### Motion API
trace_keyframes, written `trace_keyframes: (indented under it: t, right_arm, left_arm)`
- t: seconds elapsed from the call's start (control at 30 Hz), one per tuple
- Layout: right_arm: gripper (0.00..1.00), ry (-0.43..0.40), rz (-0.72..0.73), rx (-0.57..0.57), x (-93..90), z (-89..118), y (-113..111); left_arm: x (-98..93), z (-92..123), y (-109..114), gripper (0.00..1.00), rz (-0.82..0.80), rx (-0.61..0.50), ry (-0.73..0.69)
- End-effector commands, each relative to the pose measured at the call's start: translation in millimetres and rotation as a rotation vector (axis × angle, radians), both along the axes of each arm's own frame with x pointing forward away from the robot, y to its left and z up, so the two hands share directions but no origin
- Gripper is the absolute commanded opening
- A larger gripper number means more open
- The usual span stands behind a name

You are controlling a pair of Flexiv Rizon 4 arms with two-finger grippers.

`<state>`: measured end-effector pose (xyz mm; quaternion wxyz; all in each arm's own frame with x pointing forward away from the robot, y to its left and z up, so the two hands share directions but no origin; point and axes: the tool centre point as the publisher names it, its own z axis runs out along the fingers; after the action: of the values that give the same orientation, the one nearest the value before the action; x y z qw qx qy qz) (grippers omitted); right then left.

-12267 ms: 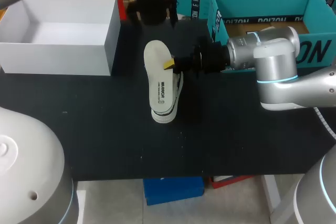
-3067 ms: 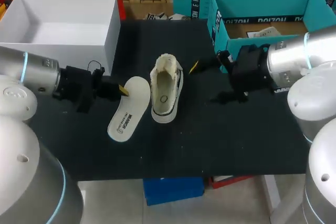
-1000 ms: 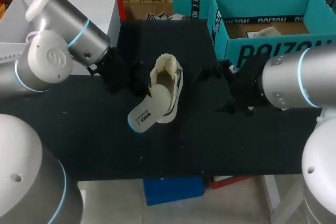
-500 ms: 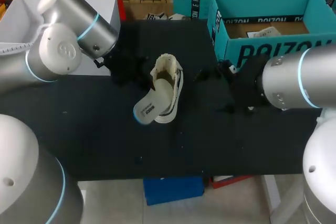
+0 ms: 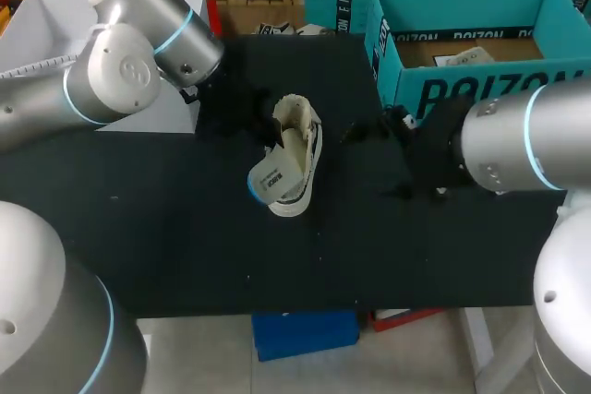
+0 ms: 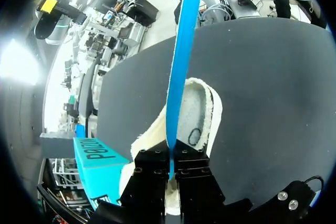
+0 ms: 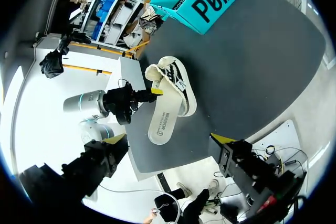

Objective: Take the shoe out of the shoebox, open the shoe tongue, remove and reinsert the insole, then place the shoe into the shoebox

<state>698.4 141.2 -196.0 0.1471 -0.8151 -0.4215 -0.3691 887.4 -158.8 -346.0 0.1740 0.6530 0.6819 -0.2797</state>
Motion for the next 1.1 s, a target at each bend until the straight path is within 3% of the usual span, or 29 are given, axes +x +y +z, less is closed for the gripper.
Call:
trace_keyframes:
  t: [0.03,0.83,1.1]
  right_arm:
    - [1.0,-0.062,-0.086,-0.044,-0.3,-2,7]
    - [1.0,-0.062,-0.086,-0.044,-0.3,-2,7]
    - [1.0,-0.062,-0.086,-0.044,-0.3,-2,7]
  left_arm:
    - [7.0,2,-6,0.0,-0.008,0.016,0.002]
    - [16.4,-24,4,0.0,0.02,0.037,-0.004]
    - [22.6,-27,2,0.0,0.05,-0.027,-0.042]
